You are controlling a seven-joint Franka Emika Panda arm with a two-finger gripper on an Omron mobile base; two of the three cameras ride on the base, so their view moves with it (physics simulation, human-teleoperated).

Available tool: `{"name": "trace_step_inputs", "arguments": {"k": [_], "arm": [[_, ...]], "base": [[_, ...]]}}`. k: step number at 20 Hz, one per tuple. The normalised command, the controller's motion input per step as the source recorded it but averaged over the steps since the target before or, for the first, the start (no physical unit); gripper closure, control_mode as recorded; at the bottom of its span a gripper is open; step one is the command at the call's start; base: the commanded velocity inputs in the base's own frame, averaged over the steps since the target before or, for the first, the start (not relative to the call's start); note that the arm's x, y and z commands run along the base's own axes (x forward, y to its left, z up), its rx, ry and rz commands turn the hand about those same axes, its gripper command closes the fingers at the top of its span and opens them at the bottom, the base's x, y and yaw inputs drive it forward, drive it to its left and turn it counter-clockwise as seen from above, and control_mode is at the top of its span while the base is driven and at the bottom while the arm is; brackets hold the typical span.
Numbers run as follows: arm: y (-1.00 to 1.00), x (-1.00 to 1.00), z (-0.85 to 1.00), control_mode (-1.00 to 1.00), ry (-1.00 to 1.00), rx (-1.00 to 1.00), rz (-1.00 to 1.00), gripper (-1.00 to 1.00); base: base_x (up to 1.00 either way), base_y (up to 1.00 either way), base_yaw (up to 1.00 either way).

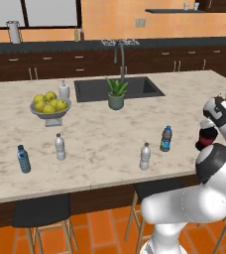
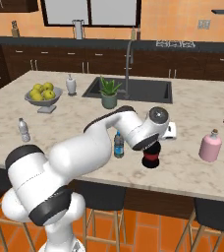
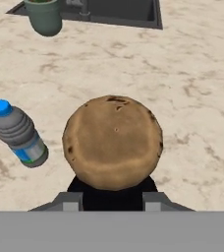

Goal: Move the plastic bottles in the middle to the plastics group, and the glass bottles in the middle to the glass group.

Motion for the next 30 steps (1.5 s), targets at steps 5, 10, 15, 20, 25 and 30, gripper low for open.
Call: {"name": "trace_step_inputs", "arguments": {"k": [5,10,15,20,25,30], "arm": [[-0.02,0.06,0.19,-1.00,-0.03,-0.03,0.12,1.00],[-0.24,0.03,0.02,-1.00,-0.03,-0.03,0.02,1.00],[-0.58,0.00,0.00,-1.00,-0.01,0.00,-0.02,1.00],[-0.51,0.00,0.00,-1.00,-0.07,0.00,-0.09,1.00],[-0.45,0.00,-0.01,-1.00,-0.07,0.01,-0.14,1.00],[-0.34,0.00,0.00,-1.00,-0.03,0.01,-0.13,1.00]], "base": [[0.00,0.00,0.00],[0.00,0.00,0.00],[0.00,0.00,0.00],[0.00,0.00,0.00],[0.00,0.00,0.00],[0.00,0.00,0.00]]}}
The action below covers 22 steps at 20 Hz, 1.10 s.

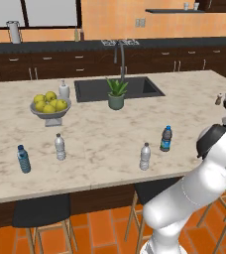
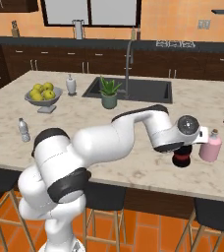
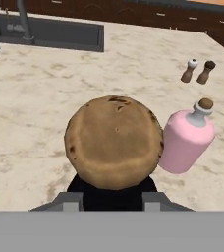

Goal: Move the plastic bottles in the middle to the plastics group, and the glass bottles in the middle to the glass group.

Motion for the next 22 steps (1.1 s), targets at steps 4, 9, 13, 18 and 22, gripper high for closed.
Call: {"name": "trace_step_inputs", "arguments": {"k": [4,9,13,18,22], "arm": [[-0.17,0.00,-0.06,-1.00,0.00,0.00,-0.09,1.00],[-0.06,0.00,-0.49,-1.00,0.00,0.00,-0.05,1.00],[0.00,0.00,-0.39,-1.00,-0.02,0.00,-0.01,1.00],[0.00,0.11,-0.01,-1.00,-0.04,0.00,0.00,1.00],[-0.11,0.42,0.01,-1.00,-0.01,0.00,-0.01,1.00]], "base": [[0.00,0.00,0.00],[0.00,0.00,0.00],[0.00,0.00,0.00],[0.00,0.00,0.00],[0.00,0.00,0.00]]}}
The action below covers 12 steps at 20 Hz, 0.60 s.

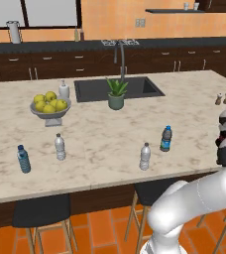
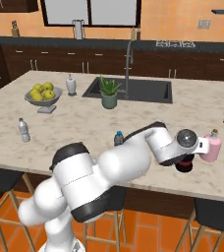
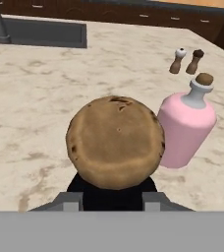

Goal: Move the plastic bottles in the middle to the plastics group, and the glass bottles in the middle to the glass group.

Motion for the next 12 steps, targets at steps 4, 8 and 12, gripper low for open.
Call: {"name": "trace_step_inputs", "arguments": {"k": [4,8,12], "arm": [[-0.19,0.34,0.13,-1.00,0.00,0.00,-0.03,1.00],[-0.36,0.05,0.00,-1.00,0.11,0.03,-0.01,1.00],[-0.16,0.17,-0.13,-1.00,0.07,0.04,0.00,1.00]], "base": [[0.00,0.00,0.00],[0.00,0.00,0.00],[0.00,0.00,0.00]]}}
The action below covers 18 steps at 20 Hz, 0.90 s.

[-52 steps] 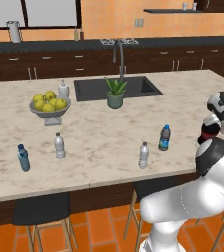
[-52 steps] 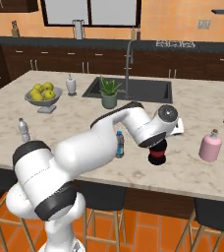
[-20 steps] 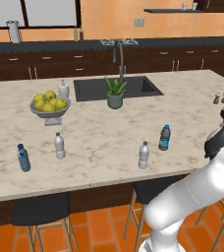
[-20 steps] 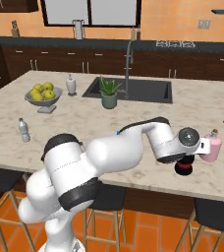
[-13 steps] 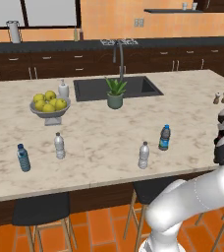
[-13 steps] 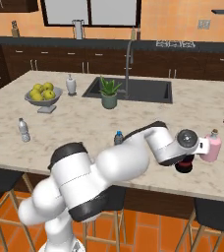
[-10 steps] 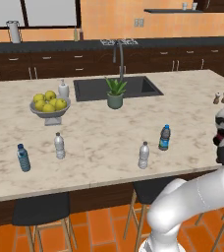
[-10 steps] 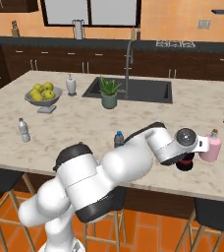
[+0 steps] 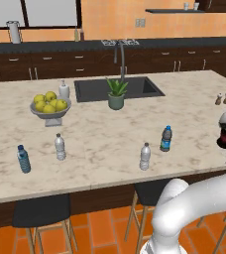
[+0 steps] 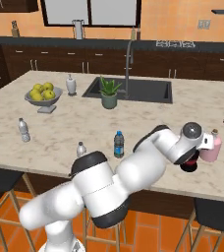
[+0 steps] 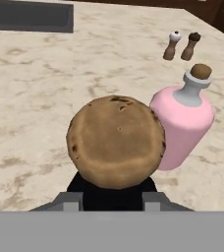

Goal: Move the plastic bottles in the middle to the plastics group, and the glass bottles in the middle to the glass group.

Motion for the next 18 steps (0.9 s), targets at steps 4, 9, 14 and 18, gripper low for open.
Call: {"name": "trace_step_inputs", "arguments": {"k": [4,9,14,18], "arm": [[0.00,0.19,-0.18,-1.00,0.00,0.03,0.00,1.00],[-0.01,0.03,-0.30,-1.00,0.00,0.04,0.00,1.00],[0.00,0.00,-0.28,-1.00,0.00,0.02,0.00,1.00],[0.00,0.00,0.00,-1.00,0.00,0.00,0.00,-1.00]], "base": [[0.00,0.00,0.00],[0.00,0.00,0.00],[0.00,0.00,0.00],[0.00,0.00,0.00]]}}
